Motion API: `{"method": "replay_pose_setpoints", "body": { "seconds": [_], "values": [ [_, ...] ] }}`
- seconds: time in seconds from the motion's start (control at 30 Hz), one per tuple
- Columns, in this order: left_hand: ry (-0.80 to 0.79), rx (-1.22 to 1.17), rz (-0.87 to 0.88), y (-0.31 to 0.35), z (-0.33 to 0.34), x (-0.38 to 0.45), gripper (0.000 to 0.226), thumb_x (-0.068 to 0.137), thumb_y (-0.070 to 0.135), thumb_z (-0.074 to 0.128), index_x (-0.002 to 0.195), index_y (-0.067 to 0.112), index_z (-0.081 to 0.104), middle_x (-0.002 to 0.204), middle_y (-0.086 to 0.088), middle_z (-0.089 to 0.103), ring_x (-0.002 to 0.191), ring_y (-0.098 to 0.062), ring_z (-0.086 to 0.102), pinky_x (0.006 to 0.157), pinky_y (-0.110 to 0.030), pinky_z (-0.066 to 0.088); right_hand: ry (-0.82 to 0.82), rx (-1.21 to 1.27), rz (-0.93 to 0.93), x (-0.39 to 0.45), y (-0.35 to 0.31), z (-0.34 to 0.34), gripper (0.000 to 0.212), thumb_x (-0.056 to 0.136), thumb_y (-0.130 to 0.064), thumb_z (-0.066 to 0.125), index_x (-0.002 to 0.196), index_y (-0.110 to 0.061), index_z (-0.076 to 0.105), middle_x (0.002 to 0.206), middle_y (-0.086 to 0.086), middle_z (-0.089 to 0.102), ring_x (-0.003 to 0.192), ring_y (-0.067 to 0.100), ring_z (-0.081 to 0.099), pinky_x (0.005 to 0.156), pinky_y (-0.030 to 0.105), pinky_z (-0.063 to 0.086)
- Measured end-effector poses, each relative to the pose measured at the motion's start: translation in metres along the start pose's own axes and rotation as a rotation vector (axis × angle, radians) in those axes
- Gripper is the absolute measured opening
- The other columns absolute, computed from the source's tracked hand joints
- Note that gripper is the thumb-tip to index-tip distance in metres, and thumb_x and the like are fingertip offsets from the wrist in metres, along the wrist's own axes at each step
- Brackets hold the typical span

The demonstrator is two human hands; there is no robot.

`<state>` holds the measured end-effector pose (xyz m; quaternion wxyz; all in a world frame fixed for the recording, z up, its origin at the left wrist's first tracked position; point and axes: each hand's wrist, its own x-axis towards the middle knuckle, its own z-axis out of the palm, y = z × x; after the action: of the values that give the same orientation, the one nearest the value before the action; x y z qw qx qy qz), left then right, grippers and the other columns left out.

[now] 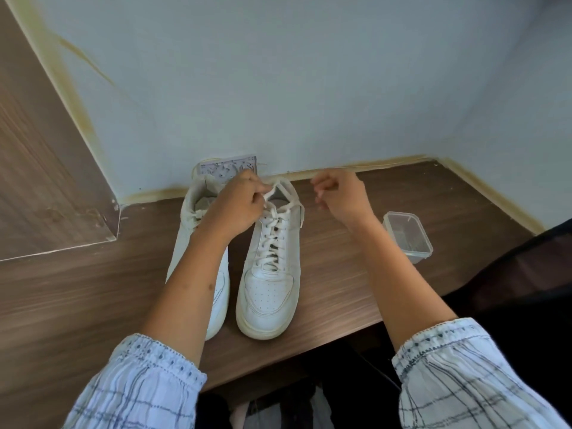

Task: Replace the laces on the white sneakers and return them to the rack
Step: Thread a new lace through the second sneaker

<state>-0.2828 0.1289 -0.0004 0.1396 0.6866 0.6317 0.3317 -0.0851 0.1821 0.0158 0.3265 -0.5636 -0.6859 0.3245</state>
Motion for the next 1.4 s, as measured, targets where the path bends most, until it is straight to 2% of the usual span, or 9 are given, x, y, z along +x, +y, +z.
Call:
{"method": "replay_pose_setpoints", "body": {
  "seconds": [0.13, 0.3, 0.47, 0.63, 0.73, 0.8, 0.93, 1.1, 1.4],
  "values": [
    [0.096, -0.08, -0.002, -0.001, 0.011, -0.014, 0.034, 0.099, 0.011, 0.046, 0.131, 0.013, 0.059, 0.125, -0.003, 0.056, 0.109, -0.013, 0.053, 0.087, -0.011, 0.036, -0.317, 0.084, 0.236, -0.01, 0.032, 0.025, 0.042, 0.092, 0.003, 0.058, 0.131, -0.012, 0.056, 0.123, 0.005, 0.061, 0.1, 0.02, 0.066, 0.074, 0.025, 0.059],
    [-0.018, 0.228, 0.06, -0.009, 0.023, -0.015, 0.061, 0.097, 0.058, 0.025, 0.11, 0.02, 0.072, 0.146, 0.008, 0.04, 0.135, -0.022, 0.028, 0.111, -0.043, 0.017, 0.009, 0.079, 0.111, -0.019, 0.031, 0.038, 0.01, 0.09, -0.005, 0.066, 0.097, -0.009, 0.073, 0.083, 0.0, 0.072, 0.069, 0.003, 0.067, 0.063, 0.009, 0.051],
    [0.104, -0.056, 0.012, -0.011, 0.02, -0.009, 0.027, 0.1, 0.028, 0.049, 0.109, 0.012, 0.068, 0.131, 0.0, 0.048, 0.115, -0.014, 0.046, 0.093, -0.017, 0.033, 0.058, 0.045, -0.254, -0.008, -0.009, 0.03, 0.006, 0.091, -0.003, 0.064, 0.092, -0.008, 0.068, 0.073, -0.004, 0.068, 0.061, -0.003, 0.061, 0.064, 0.011, 0.049],
    [0.267, -0.322, -0.081, -0.001, 0.022, -0.028, 0.029, 0.102, 0.018, 0.043, 0.126, 0.016, 0.06, 0.125, 0.002, 0.058, 0.11, -0.006, 0.055, 0.088, -0.004, 0.036, -0.357, -0.534, -0.34, 0.01, -0.03, 0.032, 0.035, 0.089, 0.004, 0.049, 0.103, -0.015, 0.075, 0.102, 0.003, 0.072, 0.094, 0.016, 0.065, 0.085, 0.026, 0.049],
    [0.282, -0.368, -0.079, 0.0, 0.03, -0.05, 0.033, 0.103, 0.021, 0.042, 0.132, 0.017, 0.057, 0.128, 0.006, 0.058, 0.115, 0.003, 0.051, 0.092, -0.001, 0.033, -0.171, -0.317, -0.328, 0.012, -0.035, 0.02, 0.034, 0.09, 0.004, 0.048, 0.104, -0.013, 0.072, 0.099, 0.002, 0.072, 0.094, 0.013, 0.065, 0.083, 0.025, 0.051],
    [0.275, -0.431, -0.078, 0.002, 0.036, -0.063, 0.034, 0.103, 0.025, 0.043, 0.135, 0.019, 0.054, 0.13, 0.008, 0.056, 0.115, 0.011, 0.049, 0.092, -0.001, 0.033, -0.267, -0.267, -0.32, 0.007, -0.037, 0.015, 0.02, 0.098, -0.013, 0.051, 0.106, -0.015, 0.07, 0.098, -0.003, 0.07, 0.094, 0.012, 0.063, 0.08, 0.025, 0.048],
    [0.189, -0.453, -0.058, 0.004, 0.043, -0.072, 0.045, 0.099, 0.022, 0.052, 0.143, 0.017, 0.044, 0.141, 0.009, 0.044, 0.125, 0.016, 0.037, 0.101, -0.004, 0.029, -0.623, -0.483, -0.242, -0.011, -0.029, 0.024, 0.041, 0.103, -0.043, 0.038, 0.114, -0.014, 0.065, 0.105, 0.003, 0.068, 0.1, 0.018, 0.061, 0.087, 0.034, 0.045],
    [0.136, -0.408, -0.091, 0.002, 0.043, -0.072, 0.057, 0.096, 0.019, 0.059, 0.148, 0.018, 0.036, 0.154, 0.004, 0.033, 0.141, -0.003, 0.028, 0.114, -0.017, 0.023, -0.395, -0.435, -0.41, -0.01, -0.012, 0.049, 0.036, 0.106, -0.028, 0.035, 0.081, -0.007, 0.051, 0.07, 0.004, 0.056, 0.066, 0.017, 0.05, 0.072, 0.028, 0.031],
    [0.186, -0.312, -0.026, 0.008, 0.022, -0.075, 0.045, 0.1, 0.021, 0.05, 0.144, 0.017, 0.044, 0.145, 0.006, 0.045, 0.131, -0.002, 0.04, 0.108, -0.014, 0.032, -0.279, -0.259, -0.371, -0.001, -0.027, 0.043, 0.014, 0.101, -0.011, 0.044, 0.113, -0.012, 0.049, 0.084, -0.008, 0.059, 0.076, 0.007, 0.058, 0.061, 0.017, 0.044]
  ]
}}
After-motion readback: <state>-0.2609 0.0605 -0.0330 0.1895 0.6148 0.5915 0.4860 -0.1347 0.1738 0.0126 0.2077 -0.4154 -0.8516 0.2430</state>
